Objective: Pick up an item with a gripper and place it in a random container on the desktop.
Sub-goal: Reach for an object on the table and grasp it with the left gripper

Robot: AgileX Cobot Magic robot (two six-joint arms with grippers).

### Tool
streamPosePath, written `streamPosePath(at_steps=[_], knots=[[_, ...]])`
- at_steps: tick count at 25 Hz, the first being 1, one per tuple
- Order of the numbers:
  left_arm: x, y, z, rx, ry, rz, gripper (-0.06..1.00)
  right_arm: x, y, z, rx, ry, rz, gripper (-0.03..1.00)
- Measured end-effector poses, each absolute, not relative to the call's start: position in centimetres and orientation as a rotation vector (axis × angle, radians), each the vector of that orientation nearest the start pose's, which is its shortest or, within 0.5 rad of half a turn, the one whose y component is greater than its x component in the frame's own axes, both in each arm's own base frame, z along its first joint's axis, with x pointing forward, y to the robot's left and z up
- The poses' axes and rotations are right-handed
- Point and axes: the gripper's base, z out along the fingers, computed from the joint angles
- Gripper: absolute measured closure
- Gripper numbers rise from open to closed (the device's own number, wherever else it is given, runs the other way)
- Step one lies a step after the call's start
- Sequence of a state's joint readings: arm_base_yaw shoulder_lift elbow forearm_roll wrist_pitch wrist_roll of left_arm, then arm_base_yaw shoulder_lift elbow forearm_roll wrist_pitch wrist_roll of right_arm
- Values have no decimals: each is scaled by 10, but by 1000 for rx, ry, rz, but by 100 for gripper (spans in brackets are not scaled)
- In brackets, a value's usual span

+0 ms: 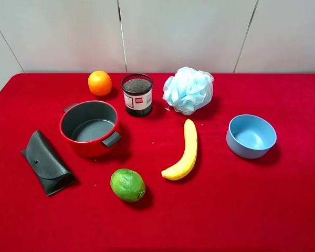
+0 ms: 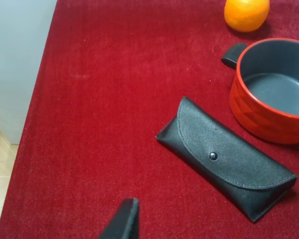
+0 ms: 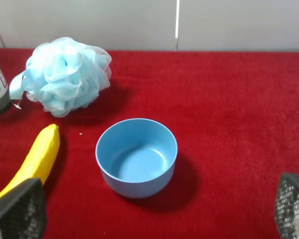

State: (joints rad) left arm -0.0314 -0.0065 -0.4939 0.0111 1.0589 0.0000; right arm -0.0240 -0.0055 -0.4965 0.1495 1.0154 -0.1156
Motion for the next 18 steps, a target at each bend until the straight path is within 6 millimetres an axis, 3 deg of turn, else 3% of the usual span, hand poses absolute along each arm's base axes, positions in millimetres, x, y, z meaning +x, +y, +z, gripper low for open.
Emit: streamPosePath(at_steps=[18], knots=[[-6,1,283,31,1992,-3,-4,-4,12,281,-94,1987,87,27]])
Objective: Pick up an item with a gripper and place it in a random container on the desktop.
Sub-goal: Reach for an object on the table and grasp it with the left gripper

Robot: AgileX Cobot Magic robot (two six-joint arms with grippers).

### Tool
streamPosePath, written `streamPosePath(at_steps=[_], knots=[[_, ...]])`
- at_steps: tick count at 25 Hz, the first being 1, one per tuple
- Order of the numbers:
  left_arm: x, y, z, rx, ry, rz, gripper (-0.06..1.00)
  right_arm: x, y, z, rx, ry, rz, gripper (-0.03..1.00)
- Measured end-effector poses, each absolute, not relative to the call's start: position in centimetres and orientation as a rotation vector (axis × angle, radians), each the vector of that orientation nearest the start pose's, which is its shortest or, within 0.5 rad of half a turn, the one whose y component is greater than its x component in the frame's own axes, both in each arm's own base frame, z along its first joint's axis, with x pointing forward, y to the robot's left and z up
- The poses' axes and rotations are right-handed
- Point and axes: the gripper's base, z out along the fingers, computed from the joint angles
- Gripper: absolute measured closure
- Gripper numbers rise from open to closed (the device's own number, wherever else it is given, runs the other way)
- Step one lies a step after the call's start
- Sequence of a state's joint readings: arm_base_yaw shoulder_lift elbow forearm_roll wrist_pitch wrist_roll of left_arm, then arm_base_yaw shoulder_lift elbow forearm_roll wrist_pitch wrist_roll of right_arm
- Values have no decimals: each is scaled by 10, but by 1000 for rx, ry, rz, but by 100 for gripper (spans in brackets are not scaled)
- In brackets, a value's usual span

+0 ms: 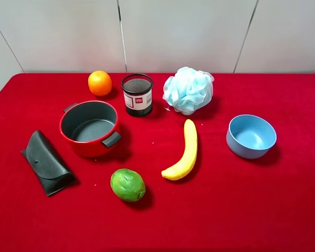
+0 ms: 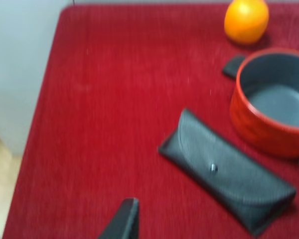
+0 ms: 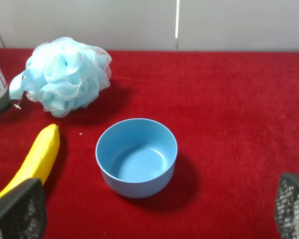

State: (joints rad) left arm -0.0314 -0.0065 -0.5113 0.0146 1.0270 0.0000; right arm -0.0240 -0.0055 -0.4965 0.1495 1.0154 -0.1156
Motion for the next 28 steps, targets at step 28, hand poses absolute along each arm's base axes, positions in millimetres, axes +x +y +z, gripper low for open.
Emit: streamPosePath(at_steps=[28], knots=[[147,-27,382,305,2254,-58,-4,-4,12,281,-94,1987,87,27]])
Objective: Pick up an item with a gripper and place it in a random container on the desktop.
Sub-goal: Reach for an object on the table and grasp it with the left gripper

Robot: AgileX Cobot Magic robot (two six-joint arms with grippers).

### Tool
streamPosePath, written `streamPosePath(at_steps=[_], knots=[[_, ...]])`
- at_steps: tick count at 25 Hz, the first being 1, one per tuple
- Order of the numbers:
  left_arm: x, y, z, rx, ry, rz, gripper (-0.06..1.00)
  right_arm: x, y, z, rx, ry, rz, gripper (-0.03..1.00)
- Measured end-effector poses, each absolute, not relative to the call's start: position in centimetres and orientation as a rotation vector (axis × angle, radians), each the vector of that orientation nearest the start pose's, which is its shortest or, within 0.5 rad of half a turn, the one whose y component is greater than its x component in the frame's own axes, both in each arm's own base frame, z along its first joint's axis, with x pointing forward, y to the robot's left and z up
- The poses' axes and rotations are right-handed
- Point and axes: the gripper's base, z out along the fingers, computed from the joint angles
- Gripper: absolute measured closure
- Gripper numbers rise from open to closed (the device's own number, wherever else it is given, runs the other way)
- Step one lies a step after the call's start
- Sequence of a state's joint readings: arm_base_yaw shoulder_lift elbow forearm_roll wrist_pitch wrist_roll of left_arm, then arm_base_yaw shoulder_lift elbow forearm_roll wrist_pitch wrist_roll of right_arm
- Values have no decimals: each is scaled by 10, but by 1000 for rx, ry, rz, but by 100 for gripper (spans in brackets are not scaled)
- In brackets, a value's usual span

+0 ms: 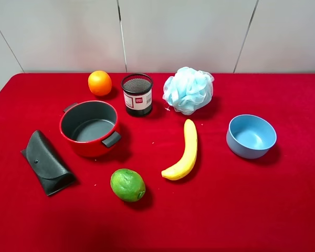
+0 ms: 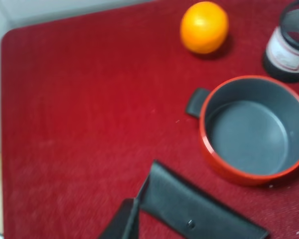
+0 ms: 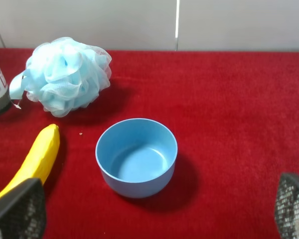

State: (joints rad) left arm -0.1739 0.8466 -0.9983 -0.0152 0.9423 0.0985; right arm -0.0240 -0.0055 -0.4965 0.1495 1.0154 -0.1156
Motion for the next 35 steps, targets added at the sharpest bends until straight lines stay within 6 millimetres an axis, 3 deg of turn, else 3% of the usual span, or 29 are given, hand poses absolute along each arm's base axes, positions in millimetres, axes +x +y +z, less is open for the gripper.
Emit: streamPosePath(at_steps=[8,11,19,35], knots=[[201,-69,395,488,2285,-131,-4,-4,12,281,-94,1987,87,27],[228,-98,399,581,2288,-167,-4,-4,12,281,-94,1987,87,27],[269,-165,404,767,2238,-229,-4,-4,12,281,-94,1987,87,27],[333,-275,376,1030,2132,-251,-4,-4,12,281,-94,1987,87,27]])
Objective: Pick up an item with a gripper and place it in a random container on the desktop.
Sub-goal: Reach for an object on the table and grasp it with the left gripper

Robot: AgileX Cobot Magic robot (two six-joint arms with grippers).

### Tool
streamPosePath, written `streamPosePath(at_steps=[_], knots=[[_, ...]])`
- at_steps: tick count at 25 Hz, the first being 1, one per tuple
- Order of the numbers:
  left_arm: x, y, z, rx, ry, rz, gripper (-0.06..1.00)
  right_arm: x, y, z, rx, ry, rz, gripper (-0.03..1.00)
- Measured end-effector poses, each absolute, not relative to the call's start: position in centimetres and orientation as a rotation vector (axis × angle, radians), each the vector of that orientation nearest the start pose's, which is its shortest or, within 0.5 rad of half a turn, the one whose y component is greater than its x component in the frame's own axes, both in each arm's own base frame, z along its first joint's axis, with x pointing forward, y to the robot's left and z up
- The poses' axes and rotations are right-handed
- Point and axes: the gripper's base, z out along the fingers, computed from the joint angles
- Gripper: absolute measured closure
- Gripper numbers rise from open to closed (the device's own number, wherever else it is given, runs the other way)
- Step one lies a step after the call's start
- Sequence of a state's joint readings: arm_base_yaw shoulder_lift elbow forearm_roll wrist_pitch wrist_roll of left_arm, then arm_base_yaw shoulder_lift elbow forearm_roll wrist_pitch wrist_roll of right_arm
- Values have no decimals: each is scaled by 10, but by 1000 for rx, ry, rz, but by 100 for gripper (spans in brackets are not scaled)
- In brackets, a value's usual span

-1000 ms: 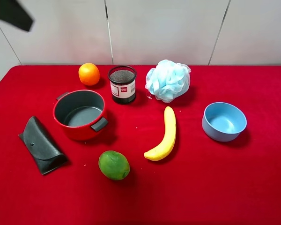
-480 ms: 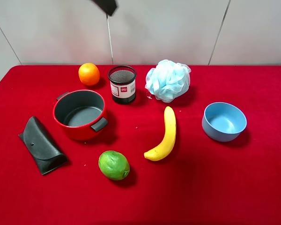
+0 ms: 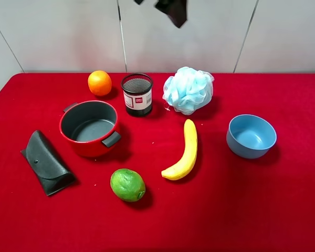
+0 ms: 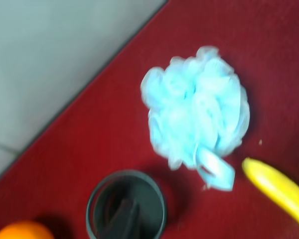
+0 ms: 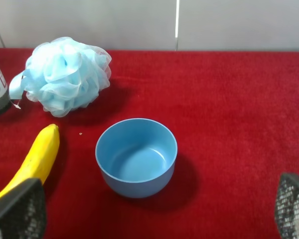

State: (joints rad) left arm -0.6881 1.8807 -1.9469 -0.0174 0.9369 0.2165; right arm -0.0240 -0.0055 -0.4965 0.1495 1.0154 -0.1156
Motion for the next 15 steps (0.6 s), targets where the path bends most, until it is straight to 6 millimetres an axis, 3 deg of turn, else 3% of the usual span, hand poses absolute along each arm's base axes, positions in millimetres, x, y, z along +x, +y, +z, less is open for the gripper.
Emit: streamPosePath(at_steps=[4,15], knots=[[352,-295,360,1044,2123,-252,-4,-4,12,281,-94,1987,87,27],[394,-330,290,1075,2050,-234,-4,-4,12,281,-94,1987,87,27]])
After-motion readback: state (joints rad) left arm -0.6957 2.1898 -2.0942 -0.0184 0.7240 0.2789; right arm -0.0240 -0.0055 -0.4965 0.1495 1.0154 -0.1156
